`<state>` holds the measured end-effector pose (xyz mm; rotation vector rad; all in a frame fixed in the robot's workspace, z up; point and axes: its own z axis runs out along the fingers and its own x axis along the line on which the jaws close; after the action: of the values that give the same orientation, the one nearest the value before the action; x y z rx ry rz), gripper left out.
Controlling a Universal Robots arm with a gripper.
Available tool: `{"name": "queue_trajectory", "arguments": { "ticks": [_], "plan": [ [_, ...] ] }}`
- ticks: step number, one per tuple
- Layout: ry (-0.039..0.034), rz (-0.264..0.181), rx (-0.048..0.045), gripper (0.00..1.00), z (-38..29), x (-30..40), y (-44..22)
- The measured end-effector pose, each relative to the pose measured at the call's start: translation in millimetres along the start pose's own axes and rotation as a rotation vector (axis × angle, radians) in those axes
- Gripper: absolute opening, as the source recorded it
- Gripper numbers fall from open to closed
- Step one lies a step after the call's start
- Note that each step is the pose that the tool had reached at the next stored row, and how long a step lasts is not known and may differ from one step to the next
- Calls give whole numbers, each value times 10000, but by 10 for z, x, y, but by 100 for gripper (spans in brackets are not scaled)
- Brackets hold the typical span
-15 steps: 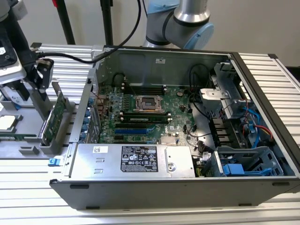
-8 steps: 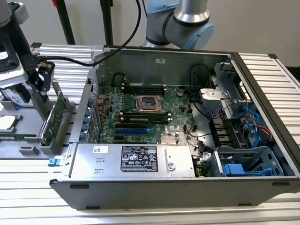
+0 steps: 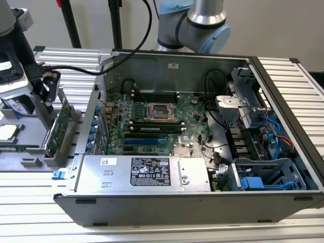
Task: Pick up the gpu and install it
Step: 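Pick up the gpu and move the gpu toward the slot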
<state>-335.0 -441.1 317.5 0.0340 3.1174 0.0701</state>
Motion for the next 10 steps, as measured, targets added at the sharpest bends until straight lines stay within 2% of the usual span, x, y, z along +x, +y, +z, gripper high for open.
{"name": "queue_trajectory", "arguments": {
  "ticks": [10],
  "plan": [
    [-1,4,40,100,102,2,-5]
  ]
}}
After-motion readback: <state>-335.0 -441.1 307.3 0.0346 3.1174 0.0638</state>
